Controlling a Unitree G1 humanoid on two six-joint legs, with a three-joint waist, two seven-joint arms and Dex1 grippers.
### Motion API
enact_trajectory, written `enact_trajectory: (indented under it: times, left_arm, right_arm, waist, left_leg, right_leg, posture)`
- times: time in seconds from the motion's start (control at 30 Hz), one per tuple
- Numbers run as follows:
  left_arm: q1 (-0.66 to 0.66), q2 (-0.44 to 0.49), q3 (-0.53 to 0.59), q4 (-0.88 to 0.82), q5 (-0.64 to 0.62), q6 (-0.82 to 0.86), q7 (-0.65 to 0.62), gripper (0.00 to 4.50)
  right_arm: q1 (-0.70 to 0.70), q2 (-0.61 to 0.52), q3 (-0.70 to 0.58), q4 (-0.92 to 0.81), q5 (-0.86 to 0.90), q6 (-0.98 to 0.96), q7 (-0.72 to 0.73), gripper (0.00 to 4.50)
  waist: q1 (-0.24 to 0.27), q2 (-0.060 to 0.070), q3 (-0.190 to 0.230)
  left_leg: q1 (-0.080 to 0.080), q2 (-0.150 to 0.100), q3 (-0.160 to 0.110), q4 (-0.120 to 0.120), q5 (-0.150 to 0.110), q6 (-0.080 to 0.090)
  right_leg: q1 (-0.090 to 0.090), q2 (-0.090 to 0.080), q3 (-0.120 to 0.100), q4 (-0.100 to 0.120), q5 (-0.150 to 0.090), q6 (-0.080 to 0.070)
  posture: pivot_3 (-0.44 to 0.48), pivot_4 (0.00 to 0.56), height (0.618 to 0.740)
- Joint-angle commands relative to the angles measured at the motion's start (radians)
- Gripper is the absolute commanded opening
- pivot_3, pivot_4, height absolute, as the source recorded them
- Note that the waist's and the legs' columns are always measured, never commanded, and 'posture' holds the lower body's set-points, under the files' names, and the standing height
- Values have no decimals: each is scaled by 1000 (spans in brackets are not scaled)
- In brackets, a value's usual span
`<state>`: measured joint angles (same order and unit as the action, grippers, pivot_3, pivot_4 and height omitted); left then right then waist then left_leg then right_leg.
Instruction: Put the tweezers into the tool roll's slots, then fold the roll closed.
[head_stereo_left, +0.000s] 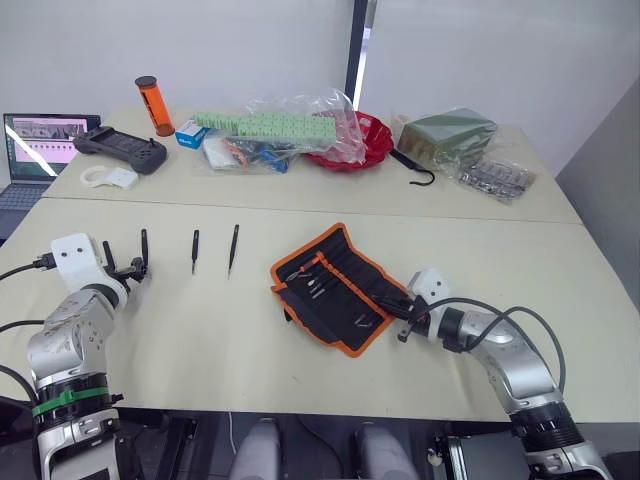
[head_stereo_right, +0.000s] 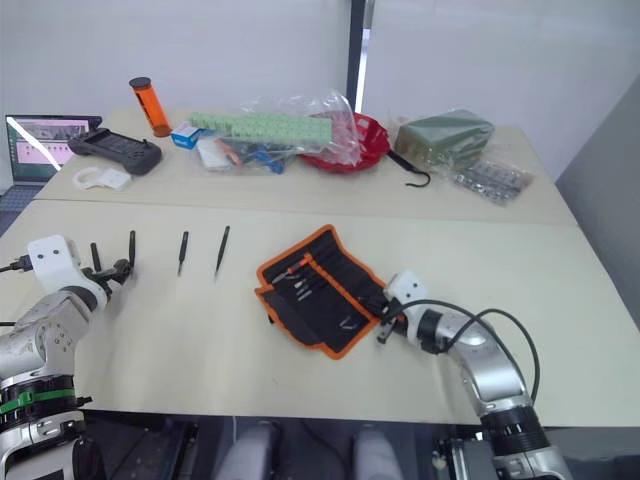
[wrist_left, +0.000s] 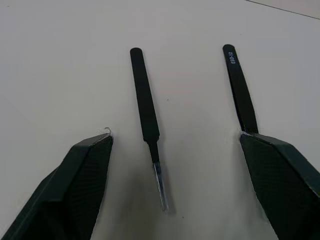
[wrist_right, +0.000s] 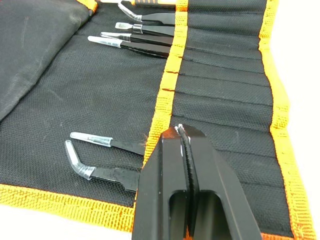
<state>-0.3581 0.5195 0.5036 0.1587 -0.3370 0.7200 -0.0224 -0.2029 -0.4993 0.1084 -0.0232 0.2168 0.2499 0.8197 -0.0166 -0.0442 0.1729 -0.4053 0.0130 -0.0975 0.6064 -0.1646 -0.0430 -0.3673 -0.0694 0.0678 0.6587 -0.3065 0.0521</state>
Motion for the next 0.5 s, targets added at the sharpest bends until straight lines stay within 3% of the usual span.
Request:
enact_trajectory:
  times: [0.03,0.3,0.5]
  left_arm:
    - [-6,-8,10,-16,9,0,22,2766]
    - [11,-12,28,-19,4,9,36,62]
    - [17,1,71,-37,-5,-8,40,24]
  right_arm:
    - [25,-13,14,-4,-18,24,-3,0]
    - [17,-14,27,-3,-26,26,-2,0]
    - [16,-12,33,-8,-29,27,-2,0]
  waist:
    - [0,0,0]
    - [1,0,0]
    - [0,0,0]
  left_leg:
    - [0,0,0,0,0,0]
    - [0,0,0,0,0,0]
    - [0,0,0,0,0,0]
  right_leg:
    - [0,0,0,0,0,0]
    - [0,0,0,0,0,0]
    - [0,0,0,1,0,0]
  posture:
    - [0,150,740]
    - [0,150,740]
    - [0,150,740]
